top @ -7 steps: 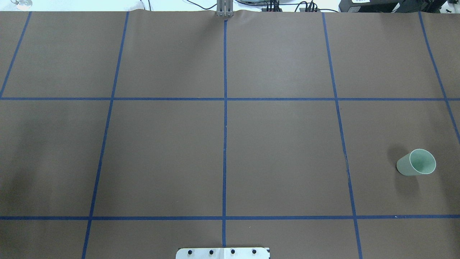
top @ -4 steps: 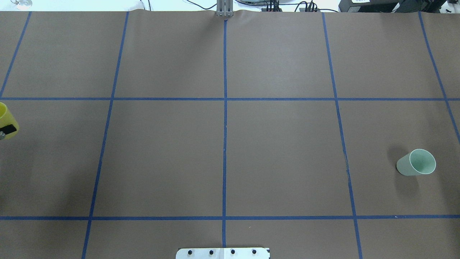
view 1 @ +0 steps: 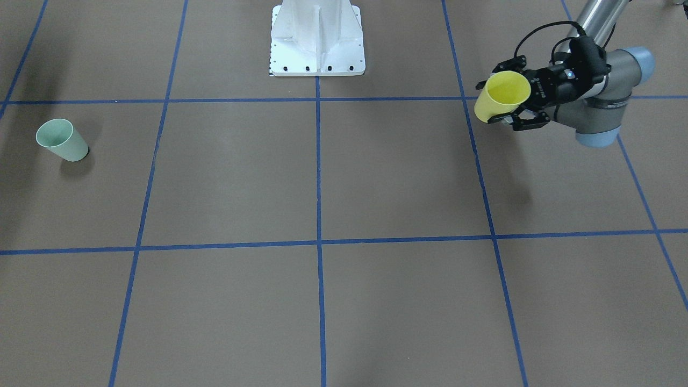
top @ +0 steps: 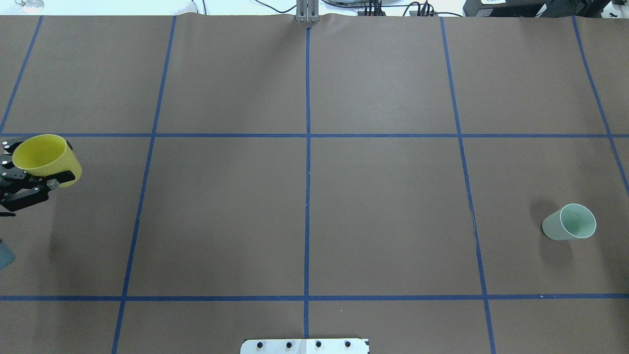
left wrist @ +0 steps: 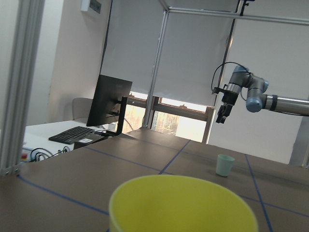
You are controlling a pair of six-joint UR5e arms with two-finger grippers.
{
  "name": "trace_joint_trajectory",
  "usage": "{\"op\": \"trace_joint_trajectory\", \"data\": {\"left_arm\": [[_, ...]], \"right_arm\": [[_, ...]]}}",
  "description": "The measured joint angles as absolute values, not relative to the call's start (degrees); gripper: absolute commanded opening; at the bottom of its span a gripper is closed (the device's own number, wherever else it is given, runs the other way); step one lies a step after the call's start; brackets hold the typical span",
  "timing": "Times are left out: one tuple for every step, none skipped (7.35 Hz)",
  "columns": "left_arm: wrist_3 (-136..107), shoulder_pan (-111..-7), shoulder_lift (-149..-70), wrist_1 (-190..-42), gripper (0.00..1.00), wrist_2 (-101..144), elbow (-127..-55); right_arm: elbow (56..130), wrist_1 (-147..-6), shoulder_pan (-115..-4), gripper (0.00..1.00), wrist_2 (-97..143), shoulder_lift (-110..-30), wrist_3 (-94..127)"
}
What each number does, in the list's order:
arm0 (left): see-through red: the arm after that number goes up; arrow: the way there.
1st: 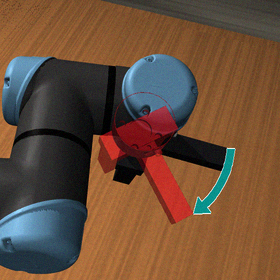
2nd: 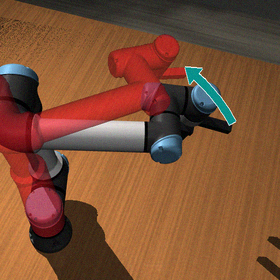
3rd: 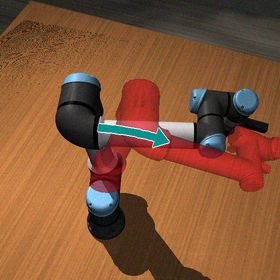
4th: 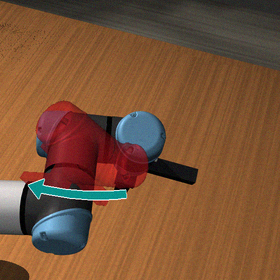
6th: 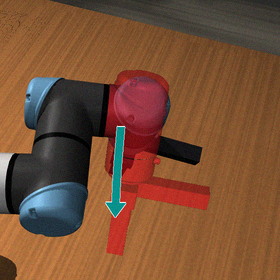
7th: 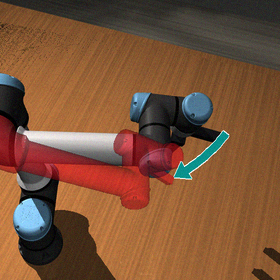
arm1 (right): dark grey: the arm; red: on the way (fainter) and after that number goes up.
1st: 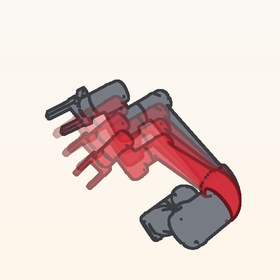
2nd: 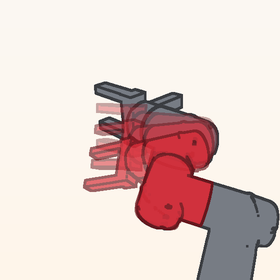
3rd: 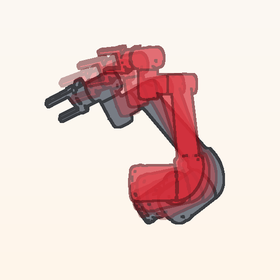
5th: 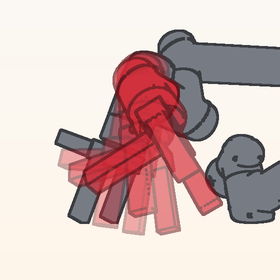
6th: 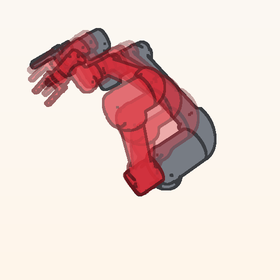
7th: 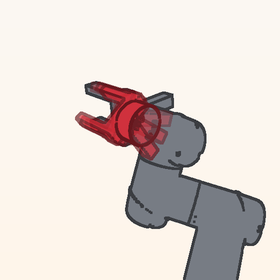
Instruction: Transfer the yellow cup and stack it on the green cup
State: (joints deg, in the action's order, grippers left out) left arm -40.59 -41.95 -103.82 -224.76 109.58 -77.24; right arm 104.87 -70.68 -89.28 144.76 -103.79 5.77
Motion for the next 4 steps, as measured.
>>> {"op": "trace_joint_trajectory", "data": {"left_arm": [[-40.5,-39.9,-108.4,-221.2,0.00,109.7,-77.4],[-40.2,-38.6,-112.5,-216.8,0.00,109.7,-77.4],[-38.7,-37.9,-115.9,-212.7,0.00,109.8,-77.1],[-33.8,-37.6,-118.4,-207.8,0.00,109.9,-76.8]], "right_arm": [[105.8,-70.8,-89.2,1.00,146.2,-102.1,9.5],[106.3,-70.9,-88.9,1.00,147.9,-99.6,13.5],[106.6,-71.0,-88.0,1.00,148.8,-96.6,18.3],[106.9,-71.0,-86.0,1.00,149.2,-93.1,24.1]]}}
